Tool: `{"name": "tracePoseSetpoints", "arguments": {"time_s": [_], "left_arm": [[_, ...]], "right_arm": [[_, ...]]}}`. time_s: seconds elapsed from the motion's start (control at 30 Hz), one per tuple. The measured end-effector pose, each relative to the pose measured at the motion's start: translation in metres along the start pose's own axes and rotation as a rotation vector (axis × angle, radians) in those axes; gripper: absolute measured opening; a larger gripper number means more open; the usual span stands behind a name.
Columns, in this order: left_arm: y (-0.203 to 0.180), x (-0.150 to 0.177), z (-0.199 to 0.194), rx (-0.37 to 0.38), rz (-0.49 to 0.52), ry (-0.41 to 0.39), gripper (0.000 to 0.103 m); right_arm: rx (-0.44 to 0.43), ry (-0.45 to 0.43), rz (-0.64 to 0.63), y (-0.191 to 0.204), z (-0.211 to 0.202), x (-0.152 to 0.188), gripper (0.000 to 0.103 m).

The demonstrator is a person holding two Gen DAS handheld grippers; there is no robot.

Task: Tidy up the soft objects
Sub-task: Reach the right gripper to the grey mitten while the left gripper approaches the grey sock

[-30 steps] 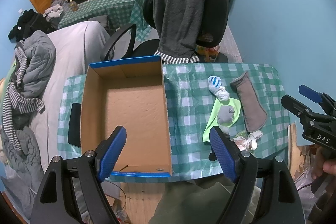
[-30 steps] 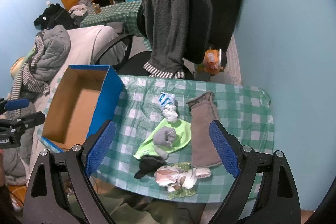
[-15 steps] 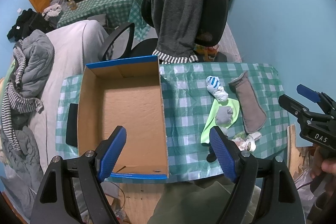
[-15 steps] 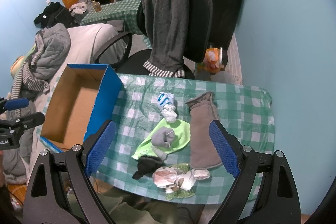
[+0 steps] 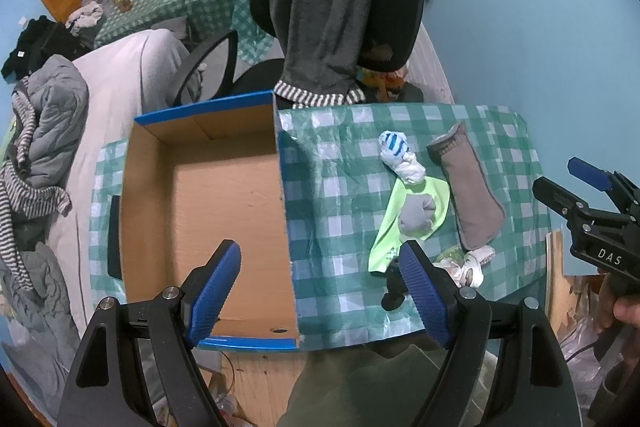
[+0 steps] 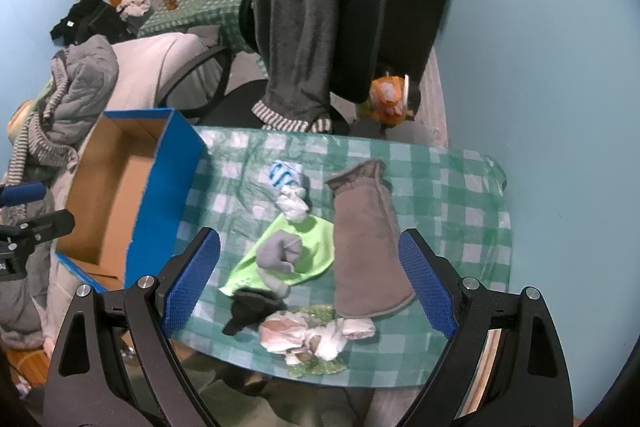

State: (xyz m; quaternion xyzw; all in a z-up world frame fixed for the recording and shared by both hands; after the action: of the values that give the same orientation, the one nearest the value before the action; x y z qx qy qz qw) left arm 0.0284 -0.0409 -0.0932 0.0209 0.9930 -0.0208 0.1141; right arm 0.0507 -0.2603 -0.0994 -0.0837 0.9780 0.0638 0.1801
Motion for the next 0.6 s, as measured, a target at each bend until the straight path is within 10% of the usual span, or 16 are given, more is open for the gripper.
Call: {"name": "tracePoseSetpoints", "arguments": {"time_s": [0.6], "left_arm": [[-0.038, -0.008, 0.056, 0.046, 0.046, 0.099, 0.083]], "right_arm": [[0.046, 0.098, 0.007, -0.05, 0.049, 0.019, 0.09]]}}
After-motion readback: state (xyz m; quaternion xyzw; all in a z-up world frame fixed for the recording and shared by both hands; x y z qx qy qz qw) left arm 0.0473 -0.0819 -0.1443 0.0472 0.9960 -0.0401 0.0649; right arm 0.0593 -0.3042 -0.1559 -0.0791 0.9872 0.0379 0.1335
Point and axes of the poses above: each gripper's, at about its wrist camera, not at the fingertips, and z roughly the way its jaws point, y to its left, x to its underside, the point moved 6 cm from there along z, roughly the way its jaws point, and after that the axes turned 2 degrees about y, right-handed, at the moved point
